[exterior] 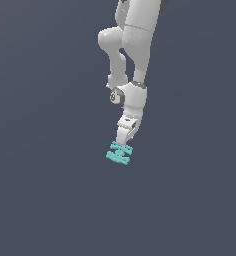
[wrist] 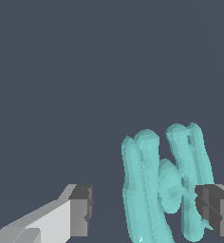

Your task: Pick up the object and move it to a goal position.

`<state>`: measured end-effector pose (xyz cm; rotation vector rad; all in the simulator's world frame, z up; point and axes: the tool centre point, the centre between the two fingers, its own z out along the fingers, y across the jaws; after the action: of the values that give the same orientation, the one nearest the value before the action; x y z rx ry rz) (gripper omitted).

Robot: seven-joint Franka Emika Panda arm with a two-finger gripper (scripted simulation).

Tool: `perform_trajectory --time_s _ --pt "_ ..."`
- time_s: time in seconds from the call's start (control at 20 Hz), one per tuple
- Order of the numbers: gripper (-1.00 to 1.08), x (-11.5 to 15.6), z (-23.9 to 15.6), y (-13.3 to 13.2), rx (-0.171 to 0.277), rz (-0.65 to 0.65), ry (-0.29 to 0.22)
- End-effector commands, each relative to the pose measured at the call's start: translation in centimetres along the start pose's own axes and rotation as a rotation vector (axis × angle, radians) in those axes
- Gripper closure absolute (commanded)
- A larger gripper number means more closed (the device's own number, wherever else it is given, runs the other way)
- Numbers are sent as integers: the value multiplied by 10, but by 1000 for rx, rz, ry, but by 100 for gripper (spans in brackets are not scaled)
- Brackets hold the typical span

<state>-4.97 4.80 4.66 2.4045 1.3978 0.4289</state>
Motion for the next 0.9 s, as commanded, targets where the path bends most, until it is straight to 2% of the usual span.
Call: perform_trajectory --time_s 0.0,0.35,0.85 --pt "-60 -2 -1 -1 -25 -44 0" --pt "-60 -5 -3 -4 -62 -111 -2" --pt "-60 -5 6 -4 -63 -113 -1"
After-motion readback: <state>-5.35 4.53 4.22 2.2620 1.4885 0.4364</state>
